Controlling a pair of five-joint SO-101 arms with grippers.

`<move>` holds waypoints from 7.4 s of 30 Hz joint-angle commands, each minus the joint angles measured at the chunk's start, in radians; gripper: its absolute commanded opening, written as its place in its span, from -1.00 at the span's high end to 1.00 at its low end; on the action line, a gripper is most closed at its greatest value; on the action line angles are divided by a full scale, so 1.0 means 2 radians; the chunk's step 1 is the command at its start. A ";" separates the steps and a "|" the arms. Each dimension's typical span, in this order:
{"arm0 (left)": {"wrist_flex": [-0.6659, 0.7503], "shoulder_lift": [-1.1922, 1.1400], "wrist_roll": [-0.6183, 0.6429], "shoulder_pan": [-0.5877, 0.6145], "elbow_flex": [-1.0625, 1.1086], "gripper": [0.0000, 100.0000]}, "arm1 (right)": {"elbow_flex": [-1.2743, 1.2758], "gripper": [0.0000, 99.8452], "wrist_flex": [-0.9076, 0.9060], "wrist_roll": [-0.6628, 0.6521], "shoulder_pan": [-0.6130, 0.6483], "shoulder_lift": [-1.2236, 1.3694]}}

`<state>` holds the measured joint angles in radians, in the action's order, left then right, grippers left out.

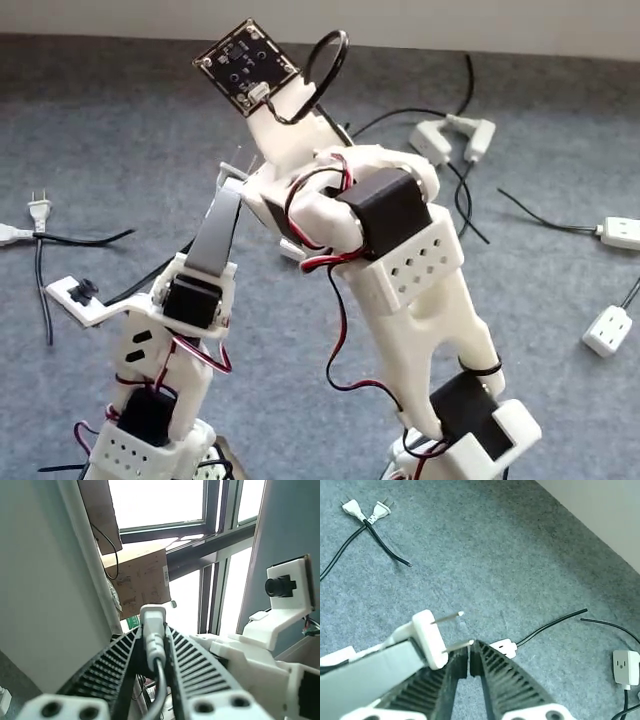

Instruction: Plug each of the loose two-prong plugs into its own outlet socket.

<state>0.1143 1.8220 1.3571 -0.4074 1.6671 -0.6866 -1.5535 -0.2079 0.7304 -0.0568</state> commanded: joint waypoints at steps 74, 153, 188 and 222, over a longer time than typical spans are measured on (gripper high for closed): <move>-0.506 -0.803 0.024 0.053 -0.608 0.99 | -0.132 0.99 0.013 0.001 -0.192 -0.005; -0.611 -1.089 -0.004 0.122 -0.728 0.99 | -0.136 0.99 0.014 0.000 -0.215 -0.009; -0.816 -1.147 -0.165 0.079 -0.883 0.13 | -0.136 0.99 0.014 -0.002 -0.216 -0.009; -0.937 -0.892 -0.256 0.151 -1.170 0.10 | -0.044 0.98 0.024 0.051 -0.366 0.096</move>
<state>-1.7591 -0.0713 0.8554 -0.1066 -0.7219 -0.8232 -1.4968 -0.1204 0.0353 0.0921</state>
